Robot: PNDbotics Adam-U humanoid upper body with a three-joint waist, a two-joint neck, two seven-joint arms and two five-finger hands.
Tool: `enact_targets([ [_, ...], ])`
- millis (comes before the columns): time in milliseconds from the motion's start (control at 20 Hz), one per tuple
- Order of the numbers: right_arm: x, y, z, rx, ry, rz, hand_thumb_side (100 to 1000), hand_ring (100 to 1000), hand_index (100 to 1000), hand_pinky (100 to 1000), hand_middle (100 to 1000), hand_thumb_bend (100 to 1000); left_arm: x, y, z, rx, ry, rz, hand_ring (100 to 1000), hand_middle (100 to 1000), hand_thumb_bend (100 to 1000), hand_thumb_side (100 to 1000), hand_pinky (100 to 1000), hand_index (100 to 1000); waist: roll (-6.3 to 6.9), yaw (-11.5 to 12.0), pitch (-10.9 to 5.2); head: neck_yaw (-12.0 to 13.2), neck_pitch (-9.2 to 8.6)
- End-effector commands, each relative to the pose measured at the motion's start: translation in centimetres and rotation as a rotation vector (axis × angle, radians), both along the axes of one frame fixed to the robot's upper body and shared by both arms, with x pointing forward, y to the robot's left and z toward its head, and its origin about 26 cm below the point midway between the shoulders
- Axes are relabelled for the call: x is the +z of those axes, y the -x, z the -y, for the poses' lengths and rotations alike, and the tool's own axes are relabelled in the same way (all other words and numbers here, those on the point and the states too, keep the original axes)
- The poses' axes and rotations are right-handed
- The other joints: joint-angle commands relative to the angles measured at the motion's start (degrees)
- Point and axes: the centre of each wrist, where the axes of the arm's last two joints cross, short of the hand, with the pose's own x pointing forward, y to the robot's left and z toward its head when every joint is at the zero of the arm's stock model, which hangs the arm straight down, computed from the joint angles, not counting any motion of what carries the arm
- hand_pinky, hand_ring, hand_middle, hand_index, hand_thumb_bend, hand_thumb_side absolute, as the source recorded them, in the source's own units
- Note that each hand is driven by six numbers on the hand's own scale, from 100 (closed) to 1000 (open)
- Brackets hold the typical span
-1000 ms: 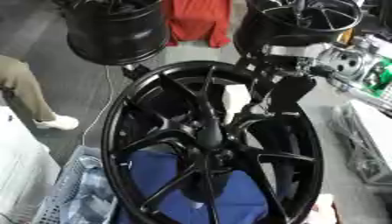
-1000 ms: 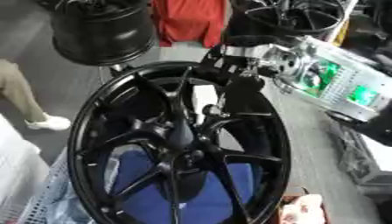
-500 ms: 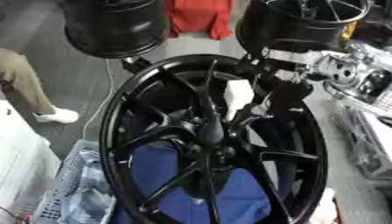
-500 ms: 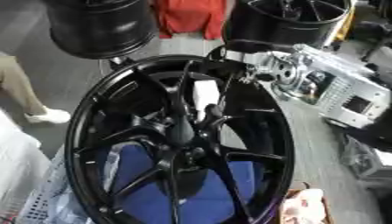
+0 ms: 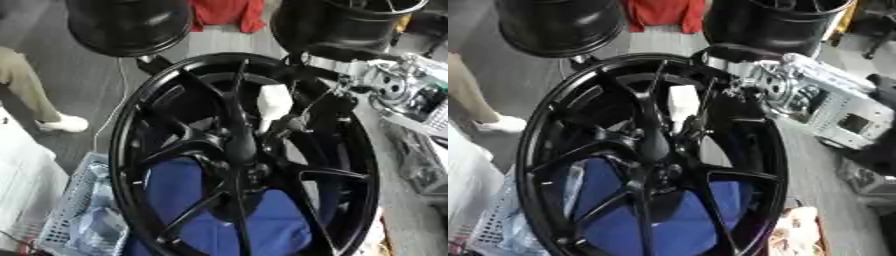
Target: Pull the pin out of the wheel hub.
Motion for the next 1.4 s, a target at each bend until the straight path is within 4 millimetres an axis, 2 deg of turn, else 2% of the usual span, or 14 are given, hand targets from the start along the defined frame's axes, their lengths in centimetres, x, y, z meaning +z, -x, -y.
enact_targets([
  [50, 1.11, 0.03, 0.31, -0.019, 0.008, 0.06, 100, 875, 850, 824, 876, 394, 0.92, 0.23, 0.11, -0.006, -0.015, 0.038, 619, 582, 100, 639, 702, 712, 0.09, -0.11, 0.1, 0.02, -1.51],
  [550, 1.29, 0.01, 0.4, -0.029, 0.004, 0.117, 100, 873, 845, 820, 871, 387, 1.43, 0.17, 0.24, -0.005, -0.019, 0.06, 619, 581, 100, 644, 702, 711, -0.49, 0.08, 2.85, 0.16, -4.38],
  [900, 1.36, 0.01, 0.23, -0.006, -0.022, 0.113, 100, 868, 826, 812, 859, 359, 1.47, 0.17, 0.3, -0.005, -0.022, 0.061, 619, 581, 100, 644, 703, 711, -0.58, 0.15, 3.26, 0.62, -4.73],
  [1400, 1.89, 0.01, -0.13, 0.033, -0.004, 0.098, 100, 869, 818, 819, 857, 389, 1.54, 0.15, 0.44, -0.01, -0.018, 0.062, 620, 582, 100, 645, 704, 711, -0.85, 0.59, 3.46, 1.05, -5.94],
])
